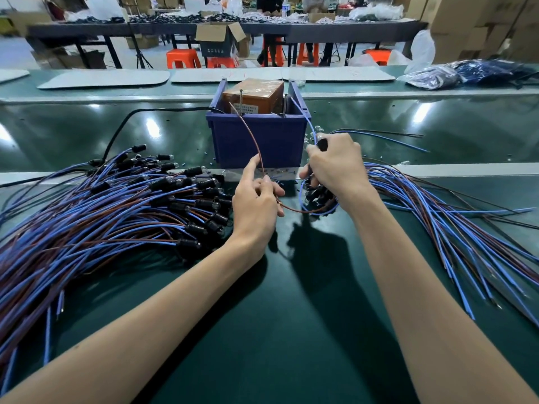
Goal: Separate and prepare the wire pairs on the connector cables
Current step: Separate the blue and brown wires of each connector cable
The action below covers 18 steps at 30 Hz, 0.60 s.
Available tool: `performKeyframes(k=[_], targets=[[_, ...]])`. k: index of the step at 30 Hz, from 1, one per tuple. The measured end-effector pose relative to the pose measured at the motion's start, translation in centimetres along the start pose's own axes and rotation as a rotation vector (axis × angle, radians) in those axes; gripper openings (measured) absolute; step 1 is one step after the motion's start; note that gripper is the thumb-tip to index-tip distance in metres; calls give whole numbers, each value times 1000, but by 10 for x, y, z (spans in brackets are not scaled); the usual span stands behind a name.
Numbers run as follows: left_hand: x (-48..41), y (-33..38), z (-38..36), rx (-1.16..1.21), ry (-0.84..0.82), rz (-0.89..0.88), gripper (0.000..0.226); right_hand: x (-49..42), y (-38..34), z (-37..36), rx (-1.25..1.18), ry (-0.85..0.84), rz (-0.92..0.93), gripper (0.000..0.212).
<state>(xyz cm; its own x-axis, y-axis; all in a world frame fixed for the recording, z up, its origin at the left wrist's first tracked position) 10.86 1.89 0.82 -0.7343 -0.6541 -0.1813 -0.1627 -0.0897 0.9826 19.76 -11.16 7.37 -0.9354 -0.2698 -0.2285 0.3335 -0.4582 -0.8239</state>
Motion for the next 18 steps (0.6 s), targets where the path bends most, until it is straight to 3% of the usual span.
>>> performKeyframes(k=[11,18], targets=[[0,-4,-5,21,-50,22,44,-1,4,-3,-89,-54,-46,30],[2,-4,-9,30,-88,40,45,0,-2,-13,-84,-172,5,23]])
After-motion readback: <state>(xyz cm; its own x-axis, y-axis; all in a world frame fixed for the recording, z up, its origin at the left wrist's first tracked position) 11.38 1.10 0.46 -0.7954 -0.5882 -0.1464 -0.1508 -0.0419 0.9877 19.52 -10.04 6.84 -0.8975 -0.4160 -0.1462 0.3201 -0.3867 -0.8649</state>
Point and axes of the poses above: each hand's wrist, its own x-axis away from the middle knuckle, its own z-axis out of the back of the hand, y = z × x, the point moved 10 cm from there along -x, towards the middle knuckle, and after that the axes turned 1 degree about y, right-handed, at the moved point
